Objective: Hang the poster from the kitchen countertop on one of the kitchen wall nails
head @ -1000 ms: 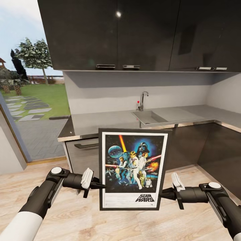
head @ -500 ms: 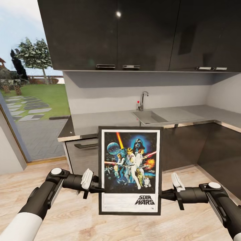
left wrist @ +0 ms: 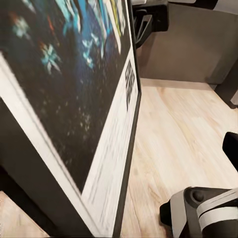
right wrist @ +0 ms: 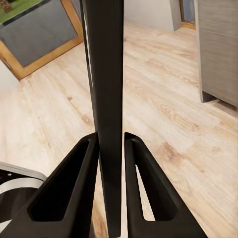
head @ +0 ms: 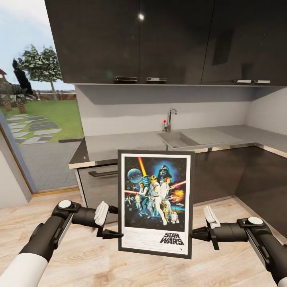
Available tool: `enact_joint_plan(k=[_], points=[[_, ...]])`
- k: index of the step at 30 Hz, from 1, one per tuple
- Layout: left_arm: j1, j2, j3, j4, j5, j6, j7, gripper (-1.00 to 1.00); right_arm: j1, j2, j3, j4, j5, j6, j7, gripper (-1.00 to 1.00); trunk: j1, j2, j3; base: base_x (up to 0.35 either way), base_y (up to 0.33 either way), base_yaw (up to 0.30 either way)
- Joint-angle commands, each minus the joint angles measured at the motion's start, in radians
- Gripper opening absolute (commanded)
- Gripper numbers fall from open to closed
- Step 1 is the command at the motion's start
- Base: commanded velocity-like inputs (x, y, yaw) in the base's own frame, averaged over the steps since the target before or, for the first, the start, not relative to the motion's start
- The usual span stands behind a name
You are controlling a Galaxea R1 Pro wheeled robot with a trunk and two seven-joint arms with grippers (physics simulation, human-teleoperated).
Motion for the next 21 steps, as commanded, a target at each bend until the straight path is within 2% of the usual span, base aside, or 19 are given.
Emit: enact_joint_plan(k=[1,4,13,14,15,17,19,21], points=[[-0.001,0.001,-0.001,-0.001,-0.004,0.011,-0.004,1.00,-0.001,0.000,-0.001,0.000,0.001,0.014,0.007,-1.00,0.000,-0.001,-0.001,0.000,0.000,0.000],[-0.001,0.006,0.000,0.001,-0.004,0.011,-0.004,1.00,-0.001,0.000,-0.001,0.000,0.001,0.014,0.007,-1.00,0.000,-0.001,-0.001,0.000,0.000,0.000],[0.003,0.049,0.000,0.001,0.005,0.010,-0.004,1.00,-0.001,0.000,-0.001,-0.003,0.000,0.014,0.007,-1.00,0.000,-0.001,-0.001,0.000,0.000,0.000],[0.006,0.055,0.001,0.001,0.014,0.010,-0.004,1.00,-0.001,0.000,-0.001,-0.004,0.000,0.014,0.007,-1.00,0.000,-0.001,-0.001,0.000,0.000,0.000],[0.013,0.069,0.001,0.002,0.043,0.008,-0.004,1.00,-0.001,0.000,-0.001,-0.004,0.000,0.014,0.007,-1.00,0.000,-0.001,-0.001,0.000,0.000,0.000],[0.021,0.087,0.001,0.006,0.079,0.006,-0.004,1.00,-0.001,0.000,-0.002,-0.004,0.000,0.014,0.007,-1.00,0.000,-0.001,-0.001,0.000,0.000,0.000],[0.040,0.120,0.001,0.025,0.129,-0.011,-0.004,1.00,-0.001,0.000,-0.003,-0.006,-0.001,0.014,0.007,-1.00,0.000,-0.001,-0.001,0.000,0.000,0.000],[0.053,0.132,0.001,0.065,0.146,-0.052,-0.004,1.00,-0.001,0.000,-0.005,-0.006,-0.003,0.014,0.006,-1.00,0.000,-0.001,-0.001,0.000,0.000,0.000]])
